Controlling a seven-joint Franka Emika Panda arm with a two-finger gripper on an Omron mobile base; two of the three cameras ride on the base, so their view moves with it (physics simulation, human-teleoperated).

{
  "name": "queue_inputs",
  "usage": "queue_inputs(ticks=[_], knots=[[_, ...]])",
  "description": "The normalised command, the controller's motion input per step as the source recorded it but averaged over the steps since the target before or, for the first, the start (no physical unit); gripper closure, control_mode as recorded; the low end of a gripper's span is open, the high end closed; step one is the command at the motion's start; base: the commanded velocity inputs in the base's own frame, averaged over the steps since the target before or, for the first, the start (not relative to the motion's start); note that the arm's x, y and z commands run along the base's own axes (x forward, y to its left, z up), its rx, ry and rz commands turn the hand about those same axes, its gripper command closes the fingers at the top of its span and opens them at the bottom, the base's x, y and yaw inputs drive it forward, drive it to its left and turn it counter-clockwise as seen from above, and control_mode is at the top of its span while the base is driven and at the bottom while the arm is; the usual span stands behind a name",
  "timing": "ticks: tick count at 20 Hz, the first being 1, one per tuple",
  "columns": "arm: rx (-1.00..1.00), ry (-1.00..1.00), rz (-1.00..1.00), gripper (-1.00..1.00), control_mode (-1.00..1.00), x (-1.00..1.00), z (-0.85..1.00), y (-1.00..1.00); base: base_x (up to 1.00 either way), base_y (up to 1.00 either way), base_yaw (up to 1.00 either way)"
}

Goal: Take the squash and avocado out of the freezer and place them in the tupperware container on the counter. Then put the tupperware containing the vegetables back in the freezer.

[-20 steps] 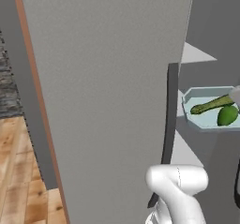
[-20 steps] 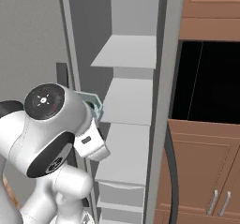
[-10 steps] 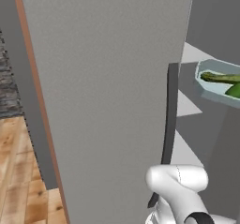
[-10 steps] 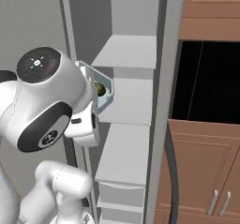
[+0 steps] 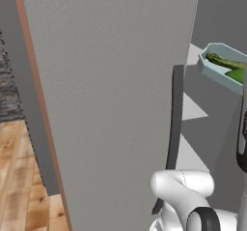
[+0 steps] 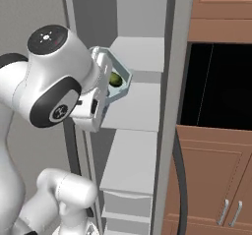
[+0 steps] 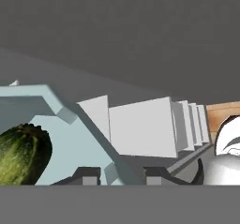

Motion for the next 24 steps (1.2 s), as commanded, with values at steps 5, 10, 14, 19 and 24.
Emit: queue_inputs(ticks=[5, 10, 14, 19, 24], knots=[[0.12, -0.14, -0.07, 1.0, -1.0, 0.6, 0.0, 0.0, 0.0, 0.0, 0.0], [0.11, -0.08, -0.07, 1.0, -1.0, 0.77, 0.04, 0.0, 0.0, 0.0, 0.0], [0.06, -0.04, -0.04, 1.0, -1.0, 0.75, 0.06, -0.02, 0.0, 0.0, 0.0], [0.05, 0.0, 0.0, 1.0, -1.0, 0.69, 0.01, -0.1, 0.0, 0.0, 0.0], [0.05, 0.0, 0.0, 1.0, -1.0, 0.69, 0.0, -0.16, 0.0, 0.0, 0.0]])
